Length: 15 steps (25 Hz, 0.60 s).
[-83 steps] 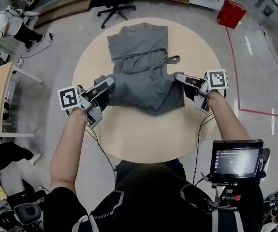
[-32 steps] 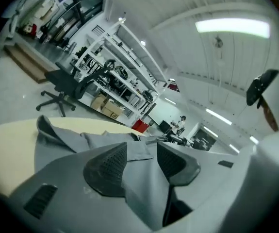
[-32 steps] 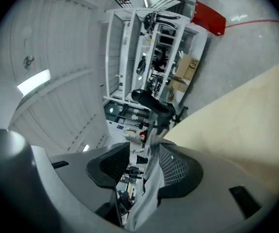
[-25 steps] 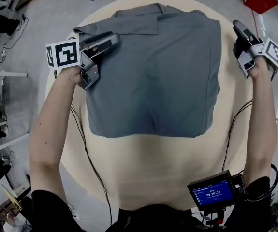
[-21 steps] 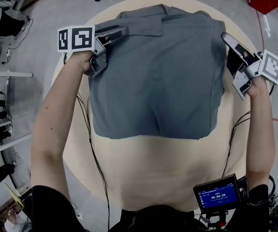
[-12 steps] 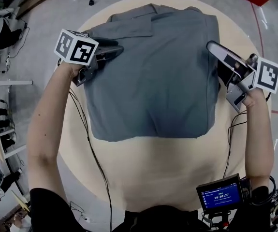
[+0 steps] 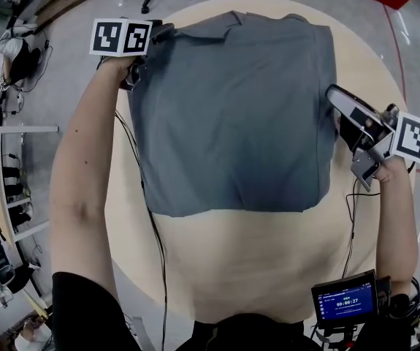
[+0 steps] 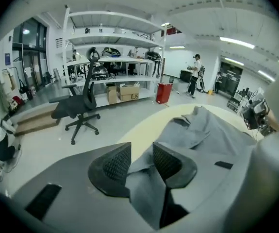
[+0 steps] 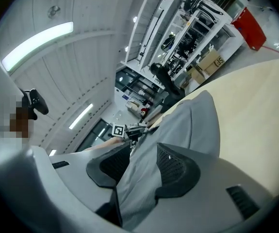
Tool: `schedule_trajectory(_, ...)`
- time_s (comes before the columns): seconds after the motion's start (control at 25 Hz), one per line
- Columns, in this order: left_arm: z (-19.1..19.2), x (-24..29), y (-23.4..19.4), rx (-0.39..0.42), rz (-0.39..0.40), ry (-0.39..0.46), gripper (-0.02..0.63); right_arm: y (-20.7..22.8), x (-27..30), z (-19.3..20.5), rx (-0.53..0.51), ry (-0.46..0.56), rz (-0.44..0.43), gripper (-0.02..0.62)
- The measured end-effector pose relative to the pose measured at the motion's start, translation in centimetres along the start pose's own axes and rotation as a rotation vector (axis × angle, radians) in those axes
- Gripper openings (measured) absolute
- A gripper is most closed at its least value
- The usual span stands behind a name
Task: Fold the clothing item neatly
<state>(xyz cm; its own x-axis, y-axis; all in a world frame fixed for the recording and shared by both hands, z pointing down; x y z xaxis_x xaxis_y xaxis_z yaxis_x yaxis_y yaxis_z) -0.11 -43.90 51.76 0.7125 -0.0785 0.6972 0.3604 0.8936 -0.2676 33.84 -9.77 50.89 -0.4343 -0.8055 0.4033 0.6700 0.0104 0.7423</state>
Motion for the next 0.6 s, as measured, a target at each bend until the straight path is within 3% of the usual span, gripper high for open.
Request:
schedule_trajectory(0.2,-2.3,-3.3,-0.9,0.041,-0.074,0.081,0.133,-0.3,-0.4,0.5,-0.014,0.019,-0.028,0.173)
schedule_trajectory(0.4,0.8,-6.3,4.3,-0.013,0.101,0.334,0.133,-1.0,-0.9,2.4,-0.028,0.033,-0.029,0.173)
schedule_trajectory(0.6,7.8,-11.9,13.1,-0.014,0.18,0.472,0.133,-3.9,-3.0,4.5,-0.09,0.02,-0.045,0.173)
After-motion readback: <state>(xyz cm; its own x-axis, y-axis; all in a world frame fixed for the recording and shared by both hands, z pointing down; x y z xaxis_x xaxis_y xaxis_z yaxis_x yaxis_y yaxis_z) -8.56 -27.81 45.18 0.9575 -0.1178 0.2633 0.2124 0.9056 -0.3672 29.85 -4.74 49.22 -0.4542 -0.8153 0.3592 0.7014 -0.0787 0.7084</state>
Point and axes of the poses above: the fingertips, and each gripper's own axes: x forward along the fingers, y to its right, z out of its underside, the point moved 10 cm from there along -x, backward along the fingers, and after that the axes turned 15 degrees about z, right-handed, at the moved point
